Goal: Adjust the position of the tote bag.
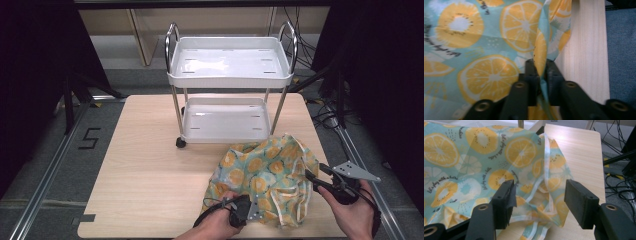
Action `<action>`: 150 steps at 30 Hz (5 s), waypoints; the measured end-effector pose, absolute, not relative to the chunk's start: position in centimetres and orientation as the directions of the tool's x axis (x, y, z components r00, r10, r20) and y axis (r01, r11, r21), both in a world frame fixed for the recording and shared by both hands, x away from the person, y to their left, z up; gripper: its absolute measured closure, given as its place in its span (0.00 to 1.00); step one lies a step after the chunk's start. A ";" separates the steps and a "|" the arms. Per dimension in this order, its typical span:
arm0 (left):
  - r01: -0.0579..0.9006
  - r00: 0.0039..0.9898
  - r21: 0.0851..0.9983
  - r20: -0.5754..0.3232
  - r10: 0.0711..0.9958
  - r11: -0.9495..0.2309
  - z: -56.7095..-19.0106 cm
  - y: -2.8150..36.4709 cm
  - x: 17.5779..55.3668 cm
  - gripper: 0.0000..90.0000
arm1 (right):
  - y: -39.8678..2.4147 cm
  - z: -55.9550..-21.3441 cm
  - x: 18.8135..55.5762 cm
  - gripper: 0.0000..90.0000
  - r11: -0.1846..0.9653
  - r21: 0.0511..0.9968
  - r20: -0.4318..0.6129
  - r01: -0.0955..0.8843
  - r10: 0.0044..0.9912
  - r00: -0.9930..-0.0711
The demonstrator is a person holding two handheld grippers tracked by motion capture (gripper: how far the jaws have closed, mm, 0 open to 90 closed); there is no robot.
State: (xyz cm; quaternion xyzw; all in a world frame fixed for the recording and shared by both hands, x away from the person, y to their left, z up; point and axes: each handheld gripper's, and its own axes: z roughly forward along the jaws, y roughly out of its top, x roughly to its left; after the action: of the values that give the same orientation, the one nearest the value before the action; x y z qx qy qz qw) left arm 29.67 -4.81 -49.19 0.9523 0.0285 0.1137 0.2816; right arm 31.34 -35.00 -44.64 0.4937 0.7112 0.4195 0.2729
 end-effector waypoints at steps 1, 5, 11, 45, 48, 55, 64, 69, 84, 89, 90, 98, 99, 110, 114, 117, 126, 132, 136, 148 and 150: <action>-0.002 0.971 0.545 0.200 0.128 -0.838 -49.0 -4.6 29.7 0.97 | -35.0 -44.6 31.3 0.47 0.154 0.865 0.032 0.477 0.932 -0.360; 0.036 0.962 0.583 0.201 0.187 -0.812 -47.6 -3.2 29.6 0.99 | -35.0 -44.5 31.3 0.47 0.156 0.871 0.025 0.465 0.932 -0.361; 0.109 0.940 0.645 0.180 0.289 -0.757 -46.1 0.9 29.6 0.99 | -34.9 -44.3 31.3 0.47 0.151 0.870 0.034 0.470 0.931 -0.363; 0.397 0.750 0.741 0.077 0.657 -0.541 -44.7 12.9 38.0 0.95 | -27.6 -41.7 30.1 0.60 0.298 0.885 0.074 0.358 0.669 -0.740; 0.404 0.743 0.742 0.077 0.665 -0.536 -44.7 13.3 37.6 0.90 | -26.6 -41.5 29.1 0.67 0.334 0.880 0.082 0.338 0.595 -0.800; 0.400 0.735 0.742 0.090 0.672 -0.537 -44.6 14.1 37.1 0.85 | -24.9 -41.3 28.1 0.69 0.428 0.857 0.083 0.286 0.432 -0.898; 0.379 0.734 0.733 0.133 0.665 -0.565 -45.0 13.8 37.8 0.86 | -22.4 -42.6 27.2 0.46 0.588 0.791 0.042 0.170 0.224 -0.974; 0.383 0.730 0.739 0.127 0.672 -0.555 -45.1 13.7 37.8 0.84 | -21.9 -43.3 27.4 0.75 0.679 0.723 -0.013 0.128 0.199 -0.980; 0.280 0.741 0.805 0.166 0.651 -0.524 -39.5 17.3 32.3 0.44 | -21.8 -38.7 32.0 1.00 0.510 0.833 -0.018 0.213 0.410 -0.912; 0.207 0.843 0.816 0.131 0.522 -0.540 -39.1 14.1 29.5 0.40 | -21.1 -38.4 33.1 1.00 0.496 0.835 -0.024 0.238 0.466 -0.885; 0.186 0.860 0.816 0.134 0.493 -0.547 -39.4 13.2 29.1 0.40 | -20.9 -38.6 33.1 1.00 0.484 0.838 -0.016 0.252 0.484 -0.875; 0.097 0.912 0.713 0.217 0.349 -0.695 -41.8 8.8 29.4 0.31 | -20.9 -38.9 33.7 1.00 0.470 0.833 -0.004 0.291 0.532 -0.847; 0.090 0.917 0.711 0.215 0.337 -0.697 -41.8 8.3 29.4 0.31 | -21.0 -38.8 33.7 1.00 0.471 0.830 0.001 0.300 0.537 -0.844; 0.067 0.916 0.654 0.259 0.306 -0.754 -42.5 5.9 31.4 0.77 | -21.3 -38.7 34.1 1.00 0.454 0.833 0.008 0.317 0.562 -0.827; 0.134 0.900 0.709 0.206 0.385 -0.693 -41.5 6.7 32.4 0.96 | -21.7 -38.9 34.2 1.00 0.451 0.816 0.038 0.361 0.582 -0.813; 0.211 0.841 0.779 0.163 0.515 -0.591 -40.6 8.3 33.9 0.99 | -22.2 -39.2 34.5 0.99 0.462 0.807 0.034 0.369 0.587 -0.809; 0.281 0.758 0.832 0.114 0.642 -0.479 -40.1 10.0 36.1 0.99 | -23.4 -40.6 34.7 0.79 0.522 0.760 0.003 0.386 0.592 -0.806; 0.281 0.754 0.828 0.122 0.646 -0.485 -40.1 9.7 36.8 0.99 | -22.7 -39.1 33.6 0.52 0.532 0.806 -0.078 0.261 0.532 -0.843; 0.279 0.756 0.824 0.127 0.642 -0.492 -40.2 9.3 37.2 0.99 | -21.4 -37.8 32.8 0.39 0.572 0.807 -0.151 0.150 0.445 -0.883; 0.279 0.743 0.826 0.137 0.655 -0.490 -40.5 9.9 37.5 0.99 | -19.6 -40.3 35.1 0.90 0.689 0.694 -0.159 0.208 0.429 -0.889; 0.289 0.739 0.822 0.134 0.660 -0.491 -40.9 10.4 37.7 0.99 | -19.9 -40.3 35.5 0.97 0.672 0.705 -0.146 0.227 0.451 -0.881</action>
State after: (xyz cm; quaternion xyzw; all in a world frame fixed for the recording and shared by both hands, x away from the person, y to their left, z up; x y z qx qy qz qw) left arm 37.67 10.42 -40.86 0.8342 0.2845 0.2227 0.4167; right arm 35.54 -19.90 -40.26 0.1881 0.9010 0.3587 0.1558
